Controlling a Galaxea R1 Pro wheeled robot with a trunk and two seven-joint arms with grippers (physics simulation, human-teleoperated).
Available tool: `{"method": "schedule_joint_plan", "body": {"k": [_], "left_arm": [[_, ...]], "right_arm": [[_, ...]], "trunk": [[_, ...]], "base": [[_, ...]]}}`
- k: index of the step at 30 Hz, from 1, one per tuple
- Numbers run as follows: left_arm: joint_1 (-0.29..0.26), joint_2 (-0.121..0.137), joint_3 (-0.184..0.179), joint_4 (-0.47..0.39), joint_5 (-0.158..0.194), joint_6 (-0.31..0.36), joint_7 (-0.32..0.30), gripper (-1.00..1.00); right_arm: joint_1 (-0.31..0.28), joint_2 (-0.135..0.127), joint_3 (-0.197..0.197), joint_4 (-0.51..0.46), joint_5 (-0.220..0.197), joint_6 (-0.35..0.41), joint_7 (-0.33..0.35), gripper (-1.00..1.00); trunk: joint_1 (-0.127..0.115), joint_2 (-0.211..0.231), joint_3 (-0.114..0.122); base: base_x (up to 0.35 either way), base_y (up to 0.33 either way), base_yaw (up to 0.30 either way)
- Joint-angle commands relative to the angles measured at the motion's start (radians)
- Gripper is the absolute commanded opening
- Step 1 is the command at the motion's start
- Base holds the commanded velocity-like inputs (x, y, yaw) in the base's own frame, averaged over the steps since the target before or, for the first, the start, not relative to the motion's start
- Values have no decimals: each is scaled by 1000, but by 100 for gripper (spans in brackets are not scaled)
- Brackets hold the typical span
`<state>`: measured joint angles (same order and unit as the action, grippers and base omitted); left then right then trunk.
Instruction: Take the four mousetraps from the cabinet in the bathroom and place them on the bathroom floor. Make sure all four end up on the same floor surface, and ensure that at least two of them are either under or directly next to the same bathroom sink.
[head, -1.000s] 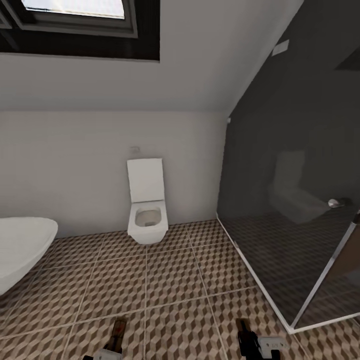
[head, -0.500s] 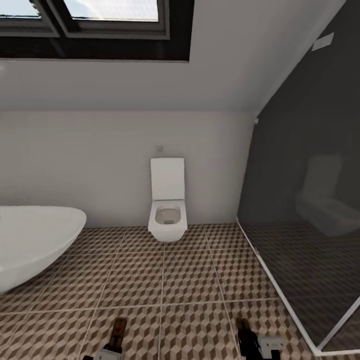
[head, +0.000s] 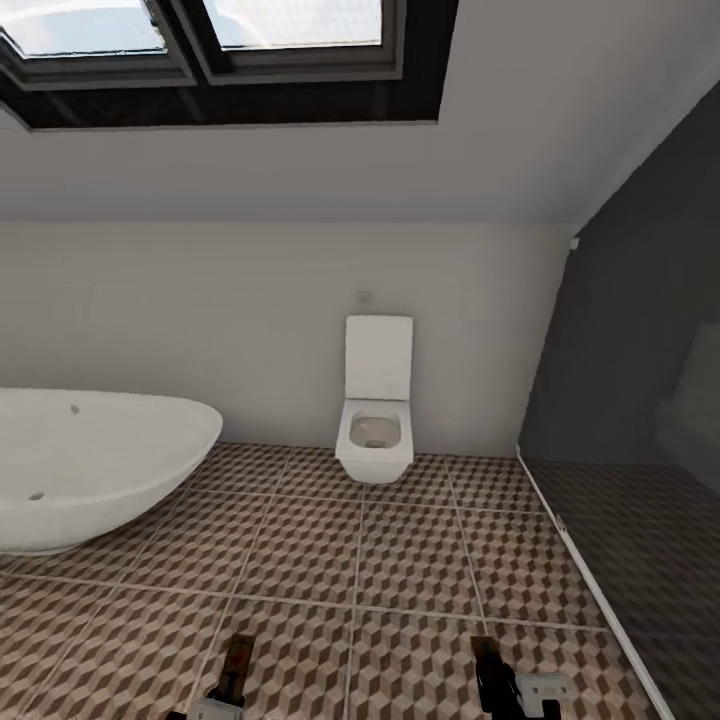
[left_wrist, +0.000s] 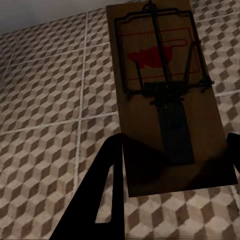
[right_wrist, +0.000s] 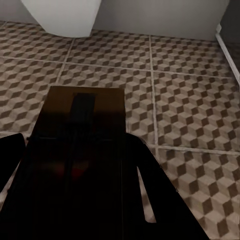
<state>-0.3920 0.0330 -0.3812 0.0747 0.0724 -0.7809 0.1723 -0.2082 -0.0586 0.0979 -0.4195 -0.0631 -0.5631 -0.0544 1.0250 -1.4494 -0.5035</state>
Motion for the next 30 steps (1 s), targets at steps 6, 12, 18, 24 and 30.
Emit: {"method": "schedule_joint_plan", "body": {"k": [6, 12, 18, 24, 30], "left_arm": [[-2, -1, -8, 4, 6, -5, 3, -100], [-2, -1, -9, 4, 6, -5, 3, -100], [-2, -1, -9, 4, 6, -5, 3, -100], [-2, -1, -9, 4, 6, -5, 3, -100], [-2, -1, -9, 4, 6, -5, 3, -100]], "right_arm": [[0, -1, 9, 0, -7, -3, -5, -100], [0, -1, 9, 0, -7, -3, -5, -100], [0, -1, 9, 0, -7, -3, -5, -100], [0, -1, 9, 0, -7, -3, -5, -100], [0, -1, 9, 0, -7, -3, -5, -100]], "trunk": [[0, -1, -1], [0, -1, -1], [0, -1, -1], [0, -1, -1], [0, -1, -1]], "base": [[0, 0, 285], [0, 0, 285], [0, 0, 285], [0, 0, 285], [0, 0, 286]]}}
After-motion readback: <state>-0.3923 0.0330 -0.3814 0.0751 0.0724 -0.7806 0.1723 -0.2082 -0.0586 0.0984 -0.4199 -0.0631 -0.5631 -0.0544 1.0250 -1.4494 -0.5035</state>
